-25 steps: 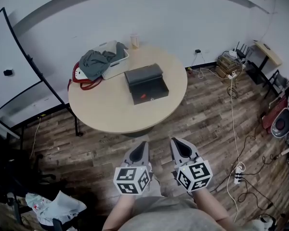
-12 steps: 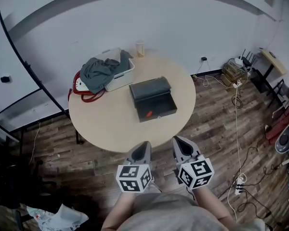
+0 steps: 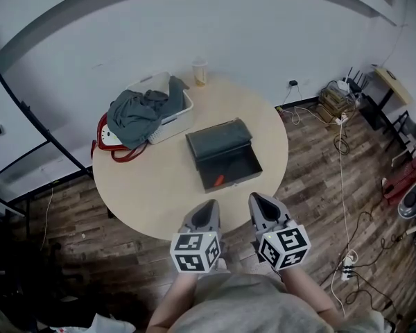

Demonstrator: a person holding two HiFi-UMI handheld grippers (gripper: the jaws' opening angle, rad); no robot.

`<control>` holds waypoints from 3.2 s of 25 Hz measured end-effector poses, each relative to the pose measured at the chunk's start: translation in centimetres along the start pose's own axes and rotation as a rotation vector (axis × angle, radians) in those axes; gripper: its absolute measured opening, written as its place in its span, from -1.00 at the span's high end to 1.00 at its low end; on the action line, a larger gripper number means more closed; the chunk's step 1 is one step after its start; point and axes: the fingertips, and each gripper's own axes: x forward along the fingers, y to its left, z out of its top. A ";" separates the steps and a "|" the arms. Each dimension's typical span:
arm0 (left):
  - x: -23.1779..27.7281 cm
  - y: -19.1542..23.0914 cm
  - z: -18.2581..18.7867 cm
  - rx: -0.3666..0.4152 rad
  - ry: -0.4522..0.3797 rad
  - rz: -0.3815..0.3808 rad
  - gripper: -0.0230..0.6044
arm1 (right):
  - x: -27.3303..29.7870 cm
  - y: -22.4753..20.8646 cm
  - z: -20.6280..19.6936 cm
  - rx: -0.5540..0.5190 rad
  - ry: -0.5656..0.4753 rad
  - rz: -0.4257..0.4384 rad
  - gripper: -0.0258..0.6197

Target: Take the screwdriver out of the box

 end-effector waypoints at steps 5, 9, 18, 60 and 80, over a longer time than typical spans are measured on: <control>2.6 2.0 0.4 -0.007 0.030 -0.007 0.91 | 2.8 -1.0 0.4 0.006 -0.012 -0.023 0.92; 4.2 3.0 0.6 -0.010 0.052 -0.014 0.91 | 4.5 -1.8 0.6 0.018 -0.011 -0.043 0.92; 8.3 3.9 -0.2 -0.016 0.121 -0.012 0.91 | 7.6 -4.8 0.3 0.035 0.015 -0.051 0.92; 24.2 9.5 -13.9 0.474 1.044 0.051 0.50 | 16.9 -14.6 -2.5 0.119 0.113 0.000 0.92; 23.7 7.1 -11.6 0.423 0.942 -0.026 0.71 | 14.9 -14.6 -1.9 0.120 0.087 -0.033 0.92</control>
